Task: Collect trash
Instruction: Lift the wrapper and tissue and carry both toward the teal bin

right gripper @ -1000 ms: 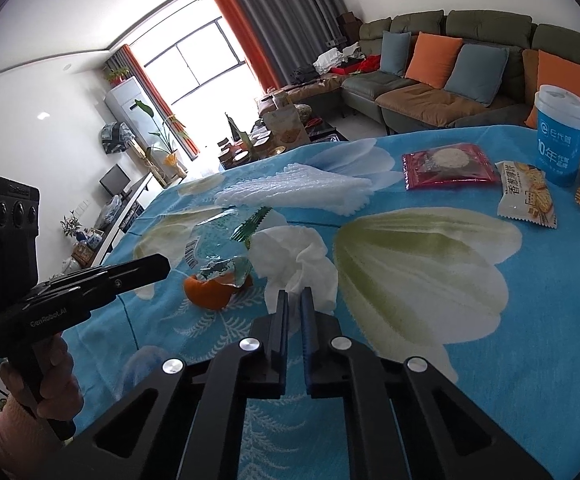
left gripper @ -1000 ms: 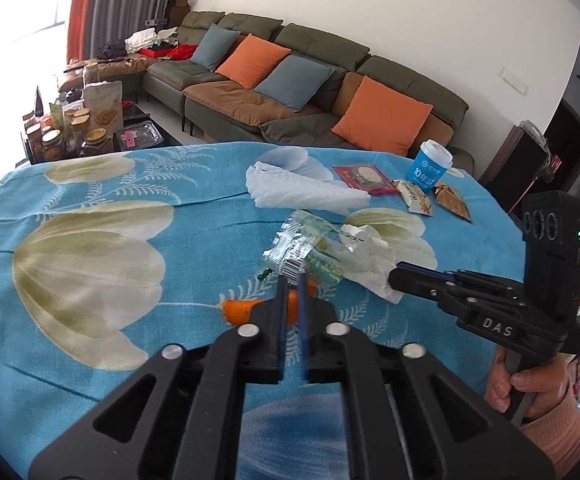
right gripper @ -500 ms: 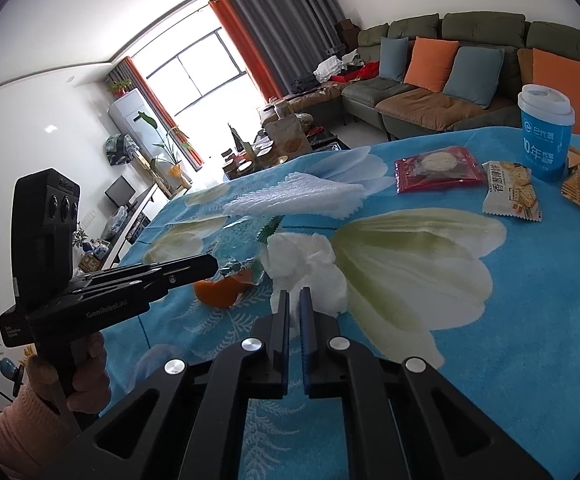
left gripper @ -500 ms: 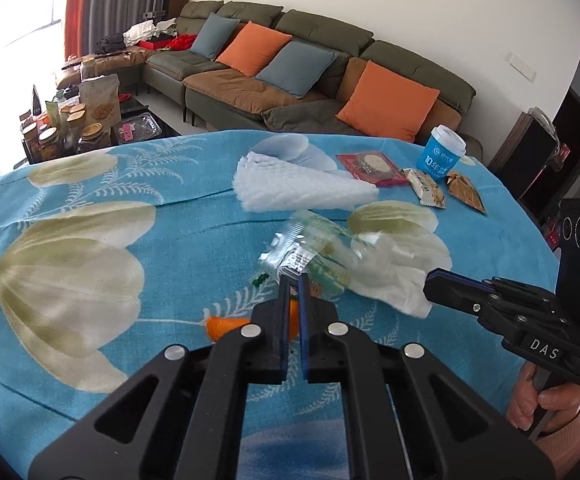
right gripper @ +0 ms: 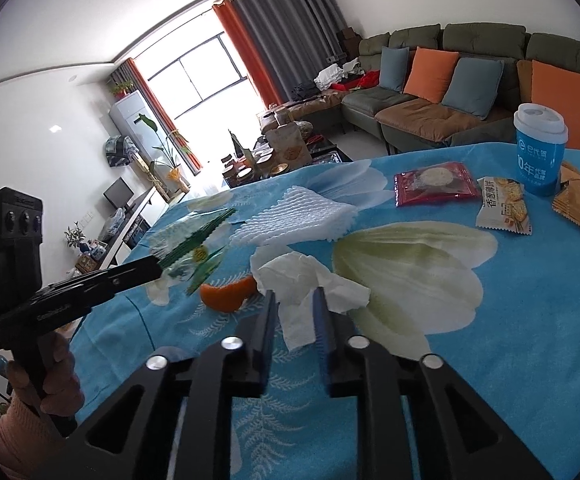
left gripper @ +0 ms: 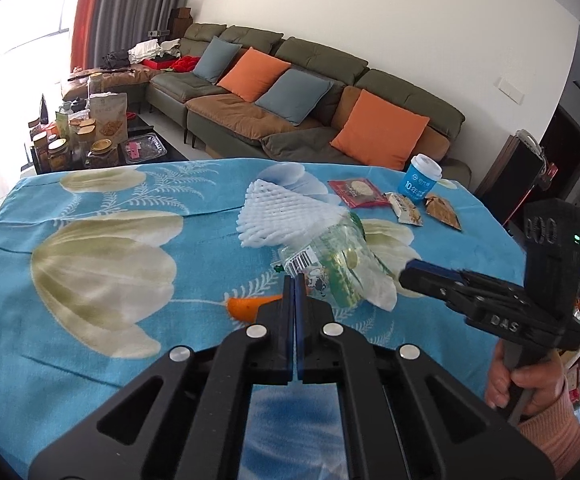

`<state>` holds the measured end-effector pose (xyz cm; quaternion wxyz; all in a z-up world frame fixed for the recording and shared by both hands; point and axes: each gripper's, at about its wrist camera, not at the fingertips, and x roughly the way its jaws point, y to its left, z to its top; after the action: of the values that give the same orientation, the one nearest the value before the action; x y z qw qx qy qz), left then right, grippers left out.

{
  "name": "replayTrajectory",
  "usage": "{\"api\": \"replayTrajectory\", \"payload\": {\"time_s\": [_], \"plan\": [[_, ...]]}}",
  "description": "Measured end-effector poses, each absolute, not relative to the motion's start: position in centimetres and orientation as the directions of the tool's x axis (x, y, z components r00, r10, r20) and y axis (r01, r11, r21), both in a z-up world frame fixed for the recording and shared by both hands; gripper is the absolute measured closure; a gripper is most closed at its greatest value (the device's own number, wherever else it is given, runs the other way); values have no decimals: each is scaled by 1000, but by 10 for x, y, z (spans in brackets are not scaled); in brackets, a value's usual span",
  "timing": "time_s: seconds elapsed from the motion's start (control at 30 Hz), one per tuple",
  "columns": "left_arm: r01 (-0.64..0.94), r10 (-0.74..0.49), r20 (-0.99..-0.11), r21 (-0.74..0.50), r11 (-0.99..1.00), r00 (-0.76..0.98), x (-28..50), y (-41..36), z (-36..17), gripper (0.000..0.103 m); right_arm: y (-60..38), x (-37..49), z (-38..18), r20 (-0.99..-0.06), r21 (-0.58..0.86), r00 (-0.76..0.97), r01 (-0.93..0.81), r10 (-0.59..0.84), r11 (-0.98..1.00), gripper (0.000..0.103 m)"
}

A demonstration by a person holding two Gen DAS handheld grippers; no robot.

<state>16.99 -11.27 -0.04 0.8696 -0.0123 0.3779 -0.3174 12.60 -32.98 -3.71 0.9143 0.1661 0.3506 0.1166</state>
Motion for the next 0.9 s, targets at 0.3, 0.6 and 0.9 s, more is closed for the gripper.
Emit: {"api": "replayTrajectory", "payload": {"time_s": [0.3, 0.6, 0.9], "plan": [[500, -550, -657, -291, 816, 516, 148, -74, -9, 102, -329, 151, -64, -690, 387, 649, -43, 320, 921, 71], [450, -543, -642, -324, 832, 542, 135, -43, -12, 102, -332, 127, -52, -631, 416, 698, -63, 338, 907, 97], [417, -524, -621, -325, 849, 583, 116, -18, -6, 102, -309, 99, -25, -556, 447, 713, -177, 428, 877, 97]]}}
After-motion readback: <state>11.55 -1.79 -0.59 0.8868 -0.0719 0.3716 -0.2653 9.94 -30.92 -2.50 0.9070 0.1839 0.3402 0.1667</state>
